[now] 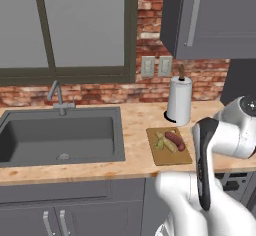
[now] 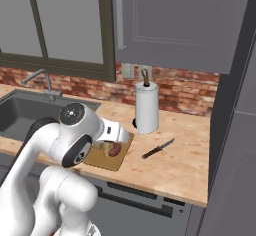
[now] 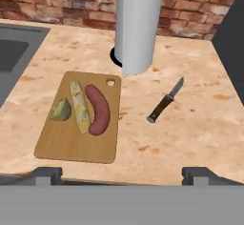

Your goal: Retrieve the sausage and cheese from the fridge and place them on the cutting board on the counter.

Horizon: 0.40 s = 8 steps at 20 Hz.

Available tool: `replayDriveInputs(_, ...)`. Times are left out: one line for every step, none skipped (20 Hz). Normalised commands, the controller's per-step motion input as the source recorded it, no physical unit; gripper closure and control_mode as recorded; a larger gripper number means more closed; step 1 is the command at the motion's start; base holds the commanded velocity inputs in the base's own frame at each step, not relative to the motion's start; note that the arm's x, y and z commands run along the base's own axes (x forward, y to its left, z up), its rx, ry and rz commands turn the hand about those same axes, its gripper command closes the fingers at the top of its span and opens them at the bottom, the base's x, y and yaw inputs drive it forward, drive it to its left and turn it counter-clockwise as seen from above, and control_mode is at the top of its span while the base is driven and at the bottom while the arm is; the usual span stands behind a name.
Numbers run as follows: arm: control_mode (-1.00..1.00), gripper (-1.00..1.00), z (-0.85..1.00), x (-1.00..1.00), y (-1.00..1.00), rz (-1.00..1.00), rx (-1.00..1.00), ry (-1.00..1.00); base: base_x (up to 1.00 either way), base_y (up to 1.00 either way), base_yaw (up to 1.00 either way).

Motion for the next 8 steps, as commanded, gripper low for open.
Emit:
replayDriveInputs(-1.00,-1.00,0.01,-0.72,0.09,-0.21,0.00,0.00,0.00,0.00,0.00)
replayDriveInputs(-1.00,-1.00,0.00,-0.72,0.13,-0.21,0.00,-0.01,0.00,0.00,0.00)
replayDriveInputs(-1.00,-1.00,0.00,-0.76,0.13,-0.21,0.00,-0.06,0.00,0.00,0.00)
replayDriveInputs(-1.00,-1.00,-0.09,-0.78,0.16,-0.20,0.00,-0.11,0.00,0.00,0.00)
replayDriveInputs(-1.00,-1.00,-0.15,-0.81,0.17,-0.20,0.00,-0.15,0.00,0.00,0.00)
replayDriveInputs(-1.00,-1.00,-0.22,-0.84,0.20,-0.19,0.00,-0.19,0.00,0.00,0.00)
replayDriveInputs(-1.00,-1.00,-0.28,-0.85,0.24,-0.18,0.00,-0.21,0.00,0.00,0.00)
replayDriveInputs(-1.00,-1.00,-0.37,-0.79,0.31,-0.17,0.00,-0.19,0.00,0.00,0.00)
